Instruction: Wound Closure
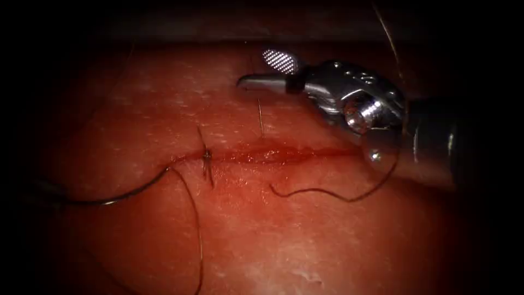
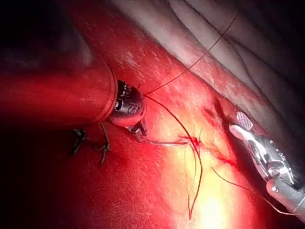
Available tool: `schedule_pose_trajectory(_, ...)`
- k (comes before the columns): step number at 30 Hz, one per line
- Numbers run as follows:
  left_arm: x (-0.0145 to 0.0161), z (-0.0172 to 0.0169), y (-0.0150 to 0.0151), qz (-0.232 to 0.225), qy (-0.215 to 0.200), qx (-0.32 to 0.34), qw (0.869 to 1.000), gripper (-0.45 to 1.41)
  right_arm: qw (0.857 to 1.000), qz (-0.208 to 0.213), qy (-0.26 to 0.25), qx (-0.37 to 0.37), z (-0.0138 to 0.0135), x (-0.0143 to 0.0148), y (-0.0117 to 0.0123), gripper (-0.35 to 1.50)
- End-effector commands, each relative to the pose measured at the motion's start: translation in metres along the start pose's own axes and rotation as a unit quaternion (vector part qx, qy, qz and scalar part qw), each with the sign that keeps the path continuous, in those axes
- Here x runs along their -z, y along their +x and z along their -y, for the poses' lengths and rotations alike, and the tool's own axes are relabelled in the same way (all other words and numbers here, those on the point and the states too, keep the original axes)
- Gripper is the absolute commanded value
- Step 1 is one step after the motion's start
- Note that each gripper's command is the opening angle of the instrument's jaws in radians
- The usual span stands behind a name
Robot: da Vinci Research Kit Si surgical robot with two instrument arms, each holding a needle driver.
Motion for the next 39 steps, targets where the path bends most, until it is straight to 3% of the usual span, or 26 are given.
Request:
schedule_pose_trajectory(1,-0.0007,0.0005,-0.0003,0.0,0.0,0.0,1.0,-0.35,1.0,0.0,-0.002,0.003,0.0004,-0.0021,-0.0005,1.25)
schedule_pose_trajectory(8,-0.0006,0.0005,-0.0003,0.0,0.0,0.0,1.0,-0.35,1.0,0.004,-0.017,0.008,-0.0002,-0.0036,-0.0009,1.13)
schedule_pose_trajectory(9,-0.0006,0.0005,-0.0003,0.0,0.0,0.0,1.0,-0.35,1.0,0.004,-0.018,0.008,-0.0003,-0.0035,-0.0008,1.08)
schedule_pose_trajectory(10,-0.0006,0.0005,-0.0003,0.0,0.0,0.0,1.0,-0.35,1.0,0.005,-0.016,0.008,-0.0005,-0.0032,-0.0008,0.88)
schedule_pose_trajectory(12,-0.0007,0.0005,-0.0003,0.0,0.0,0.0,1.0,-0.35,1.0,0.004,-0.017,0.009,-0.0005,-0.003,-0.0008,0.81)
schedule_pose_trajectory(19,-0.0007,0.0005,-0.0002,0.0,0.0,0.0,1.0,-0.35,1.0,0.002,-0.027,0.009,-0.0013,-0.002,-0.0003,1.06)
schedule_pose_trajectory(28,-0.0008,0.0005,-0.0002,0.0,0.001,0.001,1.0,-0.35,1.0,0.007,-0.022,0.012,-0.0008,-0.0034,-0.0015,0.86)
schedule_pose_trajectory(29,-0.0008,0.0005,-0.0002,0.0,0.001,0.001,1.0,-0.35,1.0,0.007,-0.02,0.013,-0.0007,-0.0034,-0.0016,0.69)
schedule_pose_trajectory(30,-0.0008,0.0005,-0.0002,0.0,0.001,0.001,1.0,-0.35,1.0,0.009,-0.016,0.013,-0.0007,-0.0034,-0.0016,0.41)
schedule_pose_trajectory(31,-0.0008,0.0005,-0.0002,0.0,0.001,0.001,1.0,-0.35,1.0,0.015,-0.007,0.012,-0.0007,-0.0033,-0.0017,-0.05)
schedule_pose_trajectory(32,-0.0008,0.0005,-0.0002,0.0,-0.001,0.001,1.0,-0.35,1.0,0.024,0.003,0.01,-0.0006,-0.0032,-0.0018,-0.35)
schedule_pose_trajectory(39,-0.0008,0.0005,-0.0002,0.0,-0.001,0.001,1.0,-0.35,1.0,0.004,0.002,0.0,-0.0007,-0.001,-0.0004,-0.35)
